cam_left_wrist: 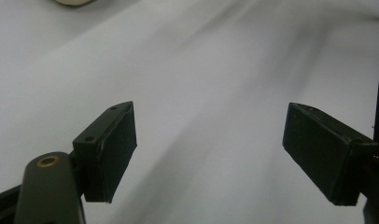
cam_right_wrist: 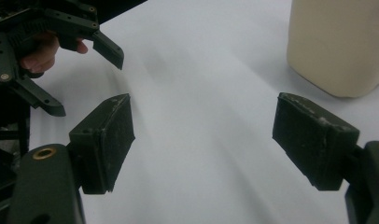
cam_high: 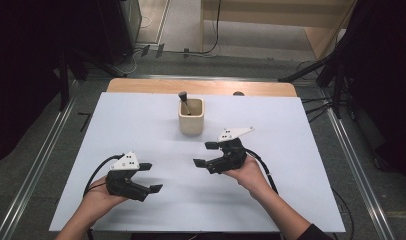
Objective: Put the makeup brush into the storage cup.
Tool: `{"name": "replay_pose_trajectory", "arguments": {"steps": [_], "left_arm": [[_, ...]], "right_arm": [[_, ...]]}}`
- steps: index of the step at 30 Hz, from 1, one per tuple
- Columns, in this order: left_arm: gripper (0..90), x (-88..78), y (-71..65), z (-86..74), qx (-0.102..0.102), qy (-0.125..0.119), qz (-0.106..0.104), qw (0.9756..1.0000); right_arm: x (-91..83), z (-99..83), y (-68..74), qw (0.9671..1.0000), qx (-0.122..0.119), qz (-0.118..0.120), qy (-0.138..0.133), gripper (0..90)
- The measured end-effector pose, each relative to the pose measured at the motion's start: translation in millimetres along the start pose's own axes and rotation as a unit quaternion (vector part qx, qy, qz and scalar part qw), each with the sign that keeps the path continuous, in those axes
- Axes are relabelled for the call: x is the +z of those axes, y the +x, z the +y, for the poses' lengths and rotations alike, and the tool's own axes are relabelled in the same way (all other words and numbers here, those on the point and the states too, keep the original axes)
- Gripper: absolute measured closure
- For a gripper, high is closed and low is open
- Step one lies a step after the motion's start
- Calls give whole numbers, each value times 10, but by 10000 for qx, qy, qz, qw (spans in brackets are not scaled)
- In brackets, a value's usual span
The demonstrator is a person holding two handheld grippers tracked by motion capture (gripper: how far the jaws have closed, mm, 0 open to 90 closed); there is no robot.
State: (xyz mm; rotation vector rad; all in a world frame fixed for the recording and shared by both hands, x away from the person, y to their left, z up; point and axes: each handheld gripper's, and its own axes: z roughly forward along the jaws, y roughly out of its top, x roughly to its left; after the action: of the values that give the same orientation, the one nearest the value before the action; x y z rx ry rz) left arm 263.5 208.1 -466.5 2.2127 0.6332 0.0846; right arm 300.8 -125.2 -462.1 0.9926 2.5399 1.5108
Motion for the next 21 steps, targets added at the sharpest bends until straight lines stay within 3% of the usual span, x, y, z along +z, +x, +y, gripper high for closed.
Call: {"name": "replay_pose_trajectory", "arguments": {"steps": [7, 21], "left_arm": [[181, -5, -4, 2, 18, -5, 6, 10000], [182, -8, -16, 6, 45, 15, 22, 10000]], "right_arm": [[-116, -54, 5, 9999, 24, 35, -111, 214], [-323, -208, -3, 10000, 51, -28, -47, 206]]}}
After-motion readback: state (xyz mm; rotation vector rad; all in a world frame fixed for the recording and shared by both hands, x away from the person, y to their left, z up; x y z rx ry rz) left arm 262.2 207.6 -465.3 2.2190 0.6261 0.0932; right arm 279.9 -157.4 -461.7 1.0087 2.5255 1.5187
